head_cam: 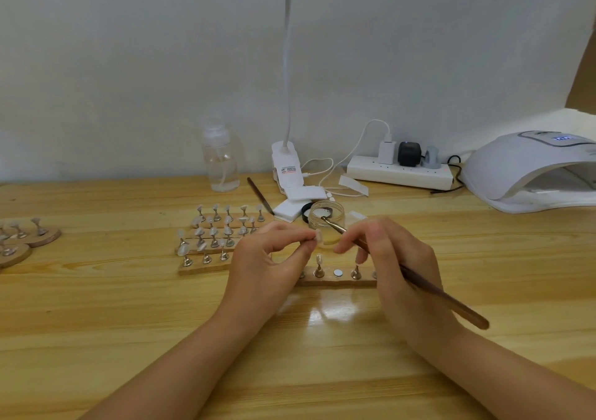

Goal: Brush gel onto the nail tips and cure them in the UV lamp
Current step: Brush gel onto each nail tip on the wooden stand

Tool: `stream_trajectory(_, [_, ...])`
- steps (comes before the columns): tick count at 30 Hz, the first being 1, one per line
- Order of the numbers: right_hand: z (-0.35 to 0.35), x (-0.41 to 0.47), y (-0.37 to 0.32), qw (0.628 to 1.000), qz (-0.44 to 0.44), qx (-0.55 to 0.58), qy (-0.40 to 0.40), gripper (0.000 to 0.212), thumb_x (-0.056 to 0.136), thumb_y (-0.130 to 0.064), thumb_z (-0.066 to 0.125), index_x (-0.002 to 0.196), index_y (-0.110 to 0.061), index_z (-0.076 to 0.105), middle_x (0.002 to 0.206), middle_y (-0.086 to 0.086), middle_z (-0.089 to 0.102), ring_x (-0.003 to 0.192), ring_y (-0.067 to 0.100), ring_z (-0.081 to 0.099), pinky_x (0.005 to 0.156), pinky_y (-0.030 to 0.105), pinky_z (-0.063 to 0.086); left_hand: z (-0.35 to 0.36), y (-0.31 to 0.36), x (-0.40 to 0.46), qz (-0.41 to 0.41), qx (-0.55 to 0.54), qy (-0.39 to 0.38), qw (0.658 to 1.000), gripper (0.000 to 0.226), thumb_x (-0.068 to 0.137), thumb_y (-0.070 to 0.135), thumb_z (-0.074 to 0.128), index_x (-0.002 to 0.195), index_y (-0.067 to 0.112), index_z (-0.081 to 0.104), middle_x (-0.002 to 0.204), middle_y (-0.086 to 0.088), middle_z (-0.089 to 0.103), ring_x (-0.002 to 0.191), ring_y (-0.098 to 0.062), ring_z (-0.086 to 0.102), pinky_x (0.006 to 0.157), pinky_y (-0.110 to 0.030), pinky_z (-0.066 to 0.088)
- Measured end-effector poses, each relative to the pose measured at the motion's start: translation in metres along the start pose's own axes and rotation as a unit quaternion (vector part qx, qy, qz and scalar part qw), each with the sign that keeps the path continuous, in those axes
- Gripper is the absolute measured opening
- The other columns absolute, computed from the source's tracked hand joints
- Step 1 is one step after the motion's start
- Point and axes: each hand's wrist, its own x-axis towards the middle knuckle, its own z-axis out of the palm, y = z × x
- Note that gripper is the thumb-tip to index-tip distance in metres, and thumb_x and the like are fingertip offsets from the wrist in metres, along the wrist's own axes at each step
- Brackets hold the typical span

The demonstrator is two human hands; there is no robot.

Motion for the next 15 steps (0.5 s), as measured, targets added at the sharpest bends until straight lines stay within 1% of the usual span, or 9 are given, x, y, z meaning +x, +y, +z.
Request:
stream_trajectory(1, [0.0003,-0.0002,0.0011,1.0,0.005,0.007,-0.004,0.04,0.088,-0.04,0.03,0.069,-0.023,0.06,0.069,-0.004,0.065,0.064,0.001,0.058,0.065,0.011,0.04,0.0001,0.0002,-0.0001,-0.003,-0.001,0.0,1.0,0.03,0.075,0.006,0.07,0.08,0.036,0.067,0.081,0.014,0.066,0.082,0.006,0.06,0.075,-0.006,0.042])
stream_trajectory(4, [0.0,-0.0016,0.0022,0.998,0.029,0.059,0.008,0.047,0.087,-0.045,0.03,0.058,-0.022,0.06,0.055,0.004,0.063,0.052,0.008,0.057,0.068,0.027,0.043,0.0,0.0009,-0.0006,-0.011,-0.004,-0.002,1.0,0.028,0.076,0.006,0.07,0.08,0.034,0.068,0.08,0.013,0.067,0.082,0.005,0.059,0.074,-0.007,0.042])
stream_trajectory(5, [-0.0006,-0.0015,0.0029,0.998,0.022,0.059,0.014,0.047,0.087,-0.044,0.03,0.059,-0.022,0.06,0.055,0.003,0.064,0.05,0.01,0.056,0.065,0.027,0.043,0.0,0.001,-0.0005,-0.013,-0.004,-0.003,1.0,0.028,0.076,0.006,0.07,0.08,0.033,0.068,0.08,0.013,0.067,0.082,0.005,0.059,0.074,-0.007,0.042])
stream_trajectory(8, [-0.0001,0.0004,0.0026,1.0,-0.005,0.013,0.005,0.042,0.09,-0.04,0.029,0.07,-0.022,0.061,0.068,-0.003,0.066,0.055,0.007,0.056,0.059,0.015,0.041,0.0,0.0008,-0.0005,-0.012,0.0,-0.006,1.0,0.028,0.076,0.006,0.069,0.081,0.033,0.068,0.081,0.013,0.067,0.083,0.005,0.059,0.074,-0.007,0.043])
stream_trajectory(9, [0.0003,0.0005,0.003,1.0,-0.003,0.013,0.0,0.041,0.09,-0.04,0.03,0.07,-0.022,0.061,0.067,-0.002,0.066,0.056,0.006,0.057,0.058,0.013,0.041,0.0,0.0009,-0.0006,-0.011,0.001,-0.007,1.0,0.028,0.076,0.006,0.069,0.081,0.033,0.068,0.081,0.013,0.067,0.083,0.005,0.059,0.074,-0.007,0.042])
stream_trajectory(12, [0.0011,-0.0012,0.0021,0.997,0.021,0.067,0.008,0.047,0.087,-0.044,0.031,0.059,-0.022,0.061,0.054,0.009,0.063,0.047,0.007,0.056,0.055,0.016,0.043,-0.0003,0.0015,-0.0011,-0.011,0.003,-0.007,1.0,0.029,0.075,0.006,0.069,0.079,0.035,0.067,0.08,0.014,0.066,0.082,0.006,0.059,0.073,-0.005,0.041])
stream_trajectory(13, [0.0007,-0.0012,0.0024,0.997,0.018,0.068,0.014,0.047,0.087,-0.044,0.031,0.058,-0.022,0.06,0.054,0.009,0.063,0.046,0.009,0.055,0.055,0.016,0.043,-0.0003,0.0014,-0.001,-0.011,0.004,-0.006,1.0,0.03,0.075,0.006,0.069,0.079,0.035,0.067,0.08,0.014,0.066,0.082,0.006,0.059,0.073,-0.005,0.041])
stream_trajectory(15, [0.0004,-0.0005,0.0019,0.999,-0.001,0.03,0.014,0.043,0.089,-0.041,0.029,0.065,-0.022,0.06,0.063,0.001,0.065,0.05,0.006,0.053,0.056,0.013,0.04,-0.0003,0.0007,-0.0007,-0.012,0.005,-0.006,1.0,0.029,0.076,0.006,0.07,0.079,0.035,0.067,0.08,0.013,0.066,0.082,0.006,0.059,0.073,-0.006,0.041])
